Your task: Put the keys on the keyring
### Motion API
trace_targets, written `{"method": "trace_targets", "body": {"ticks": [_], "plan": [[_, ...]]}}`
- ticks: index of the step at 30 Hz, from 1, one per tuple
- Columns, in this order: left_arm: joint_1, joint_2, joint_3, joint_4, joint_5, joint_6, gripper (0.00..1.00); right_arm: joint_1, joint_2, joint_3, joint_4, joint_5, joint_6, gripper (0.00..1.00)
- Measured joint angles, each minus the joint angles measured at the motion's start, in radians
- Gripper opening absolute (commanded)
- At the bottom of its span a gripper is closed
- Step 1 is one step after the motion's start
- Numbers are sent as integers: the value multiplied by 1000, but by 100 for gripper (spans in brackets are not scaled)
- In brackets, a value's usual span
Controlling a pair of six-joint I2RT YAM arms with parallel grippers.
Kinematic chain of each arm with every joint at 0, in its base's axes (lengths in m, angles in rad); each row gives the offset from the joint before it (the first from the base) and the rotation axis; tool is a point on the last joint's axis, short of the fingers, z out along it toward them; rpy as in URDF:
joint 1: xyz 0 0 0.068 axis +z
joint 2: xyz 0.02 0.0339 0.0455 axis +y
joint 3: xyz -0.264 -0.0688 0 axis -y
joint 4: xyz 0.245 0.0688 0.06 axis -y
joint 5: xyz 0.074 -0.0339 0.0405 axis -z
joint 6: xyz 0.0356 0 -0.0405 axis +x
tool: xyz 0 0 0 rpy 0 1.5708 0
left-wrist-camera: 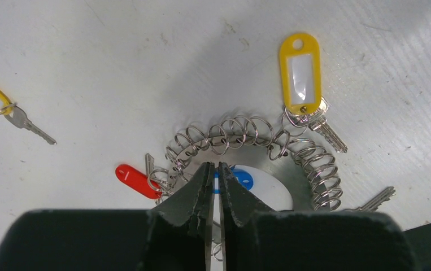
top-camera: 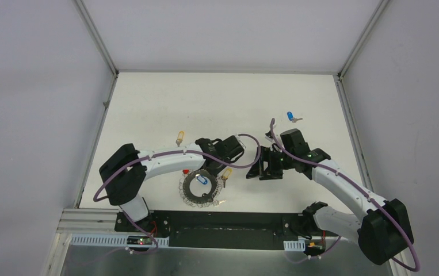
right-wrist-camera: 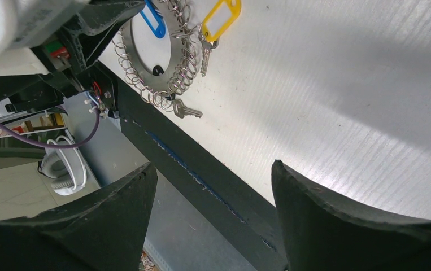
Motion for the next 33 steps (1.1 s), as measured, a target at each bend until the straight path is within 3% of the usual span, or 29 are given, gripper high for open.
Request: {"method": "trace_targets", "body": {"ticks": [6,13,33], "plan": [[6,3,-20,0,7,-2,20,0,4,-2,1,0,0,77],[6,58,-12,4,8,-2,13,0,6,-11,5,0,0,77],[6,120,14,27,8,0,17,0,10,-11,7,0,0,77]]}}
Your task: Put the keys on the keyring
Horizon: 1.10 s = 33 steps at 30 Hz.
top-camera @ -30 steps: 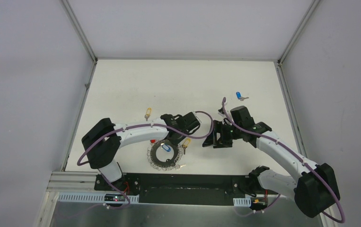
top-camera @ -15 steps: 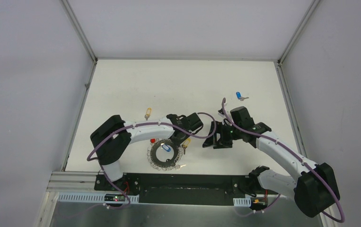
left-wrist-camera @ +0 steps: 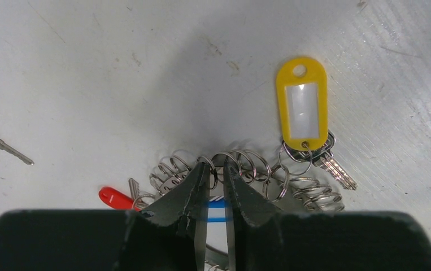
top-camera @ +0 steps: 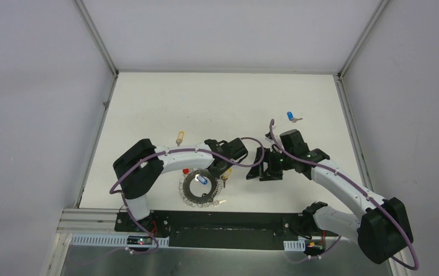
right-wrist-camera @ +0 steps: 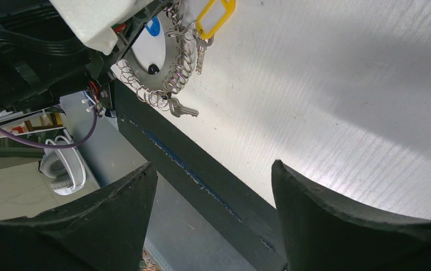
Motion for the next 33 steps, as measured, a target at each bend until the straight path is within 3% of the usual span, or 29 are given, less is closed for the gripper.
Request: {"method": "trace_targets", "body": {"ticks": [4,7,20,33], "plan": [[0,8,0,3,0,0,12,0,0,0,0,0,0,77],[0,8,0,3,-1,1,0,0,0,0,0,0,0,77],[0,-38,0,-8,-6,2,0,0,-3,0,-7,1,-5,78],[0,-340,-68,61,73,2,0,0,-220,47,3,35,-23,79]]}}
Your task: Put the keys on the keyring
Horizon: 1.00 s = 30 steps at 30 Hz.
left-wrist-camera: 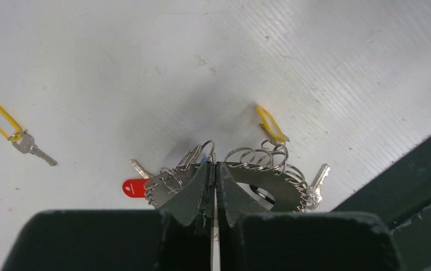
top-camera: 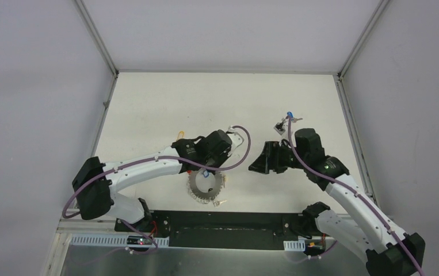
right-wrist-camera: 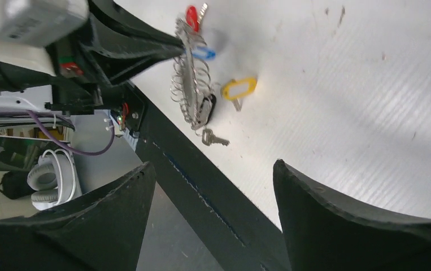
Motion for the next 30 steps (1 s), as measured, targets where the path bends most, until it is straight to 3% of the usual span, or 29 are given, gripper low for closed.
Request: {"method": "trace_targets", "body": {"ticks": [8,15,18,30], "plan": [[0,-171,-123,146,215,47,0,0,-166,-42,231,-68,-68,79],[0,-198,-152,219,402,103,0,0,-237,-142,439,-206,-177,74],[0,-201,-157,242,454,108,0,2,-254,-166,480,-259,-230,68],[0,-237,-183,341,583,134,0,63,-212,-192,544,-350,-330,30]]}}
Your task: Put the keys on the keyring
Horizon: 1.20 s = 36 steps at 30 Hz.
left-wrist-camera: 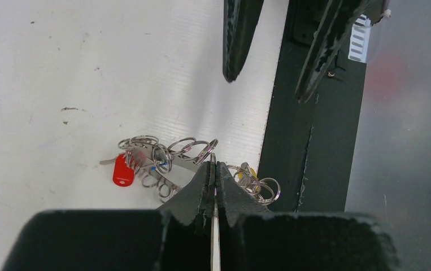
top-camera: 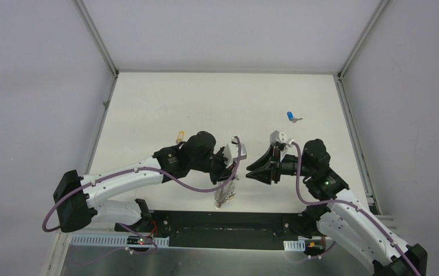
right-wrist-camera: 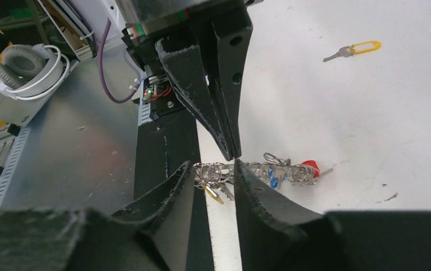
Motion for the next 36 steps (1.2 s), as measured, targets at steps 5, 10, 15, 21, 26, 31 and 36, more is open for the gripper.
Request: {"method": "trace_targets", "body": {"ticks": [5,10,15,21,26,31,36], "plan": [[0,-14,-8,19,14,13,0,48,36,-5,0,0,-18,24],[0,-58,-30,18,-22,20,0,119,49,-5,0,4,-26,18],[0,-110,-50,18,-90,21,0,217,61,-6,-2,14,-48,17],[0,-117,-58,19,-115,21,0,315,146,-6,-9,68,-96,20],[0,-117,-66,19,-115,21,0,370,217,-6,-13,194,-140,37],[0,-117,-66,20,-113,21,0,383,275,-6,-7,324,-170,44],[0,-117,-66,22,-103,22,0,386,284,-6,-1,408,-191,46]]}}
